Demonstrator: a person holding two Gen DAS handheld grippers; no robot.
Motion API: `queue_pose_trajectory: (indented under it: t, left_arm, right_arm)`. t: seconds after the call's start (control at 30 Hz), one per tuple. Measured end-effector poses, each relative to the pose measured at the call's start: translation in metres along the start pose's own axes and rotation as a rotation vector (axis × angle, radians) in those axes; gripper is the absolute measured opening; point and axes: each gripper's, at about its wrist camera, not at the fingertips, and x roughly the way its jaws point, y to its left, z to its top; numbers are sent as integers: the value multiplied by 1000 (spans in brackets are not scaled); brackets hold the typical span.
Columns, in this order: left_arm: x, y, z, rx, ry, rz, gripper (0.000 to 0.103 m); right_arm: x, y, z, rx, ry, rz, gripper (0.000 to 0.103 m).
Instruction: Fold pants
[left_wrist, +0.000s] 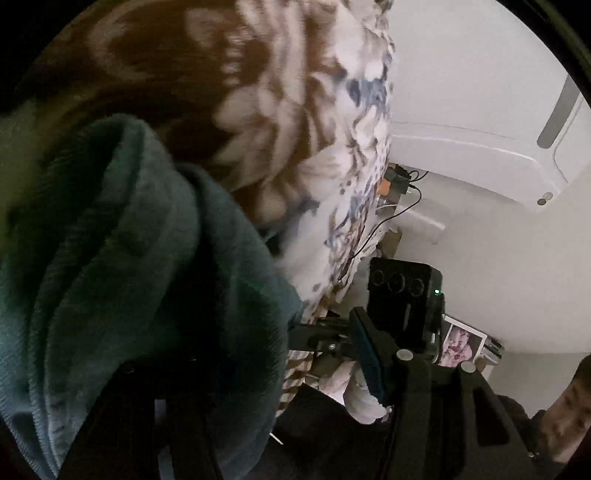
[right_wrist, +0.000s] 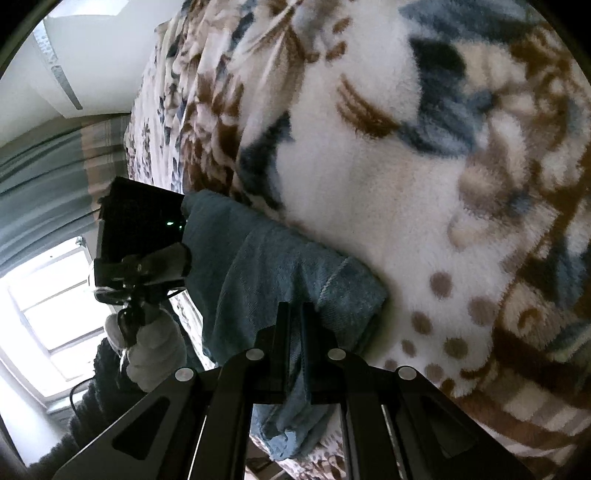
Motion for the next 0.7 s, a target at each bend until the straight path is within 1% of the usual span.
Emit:
queue_pose_trajectory:
  t: [0.07, 0.1, 0.17, 0.2, 0.3, 0.37, 0.4, 0.43, 0.47, 0.5, 0.53, 0.57, 0.6, 0.63, 0.67, 0.7]
  left_arm:
    - [-12, -5, -2, 11, -14, -15, 53]
    - [-20, -8, -3, 18, -27, -41, 53]
    - [-45, -10, -7, 24, -88, -124, 54]
    - [-51, -10, -7, 26, -104, -137, 54]
    - [-69, 1, -7, 5, -165, -155, 54]
    - [-70, 10, 3, -28, -195, -125, 53]
    - [-71, 13, 6, -36, -193, -101, 53]
    - [-65, 11, 11, -29, -179, -7, 53]
    - [-60, 7, 13, -15, -168, 55, 52]
    - [-52, -1, 15, 28, -144, 144, 49]
    - [-47, -8, 16, 60, -128, 203, 29]
    - [-40, -13, 12, 108, -88, 286, 11]
    - [-31, -19, 11, 136, -65, 346, 9]
    - [-24, -25, 10, 154, -59, 409, 6]
    - [-17, -34, 8, 185, -60, 509, 5]
    - [-16, -41, 6, 211, -66, 566, 5]
  right_arm:
    - [1, -1, 1, 5, 3, 9, 6]
    - [1, -1, 1, 2, 3, 7, 6]
    - [1, -1, 2, -3, 3, 3, 6]
    - [1, -2, 2, -2, 3, 4, 6]
    - [1, -3, 2, 1, 7, 0, 6]
    - [1, -2, 2, -1, 8, -4, 6]
    - [2, -2, 2, -4, 9, -7, 6]
    - [2, 0, 2, -5, 9, -8, 6]
    - [2, 0, 3, -8, 10, -10, 6]
    - [3, 1, 3, -13, 10, -14, 6]
    - [3, 2, 3, -16, 11, -18, 6]
    - [3, 2, 3, -17, 12, -18, 6]
    - [3, 2, 3, -18, 12, -17, 6]
    - [3, 3, 2, -23, 10, -19, 6]
    - [2, 4, 1, -28, 5, -23, 6]
    - [-1, 5, -1, -27, -11, -29, 6]
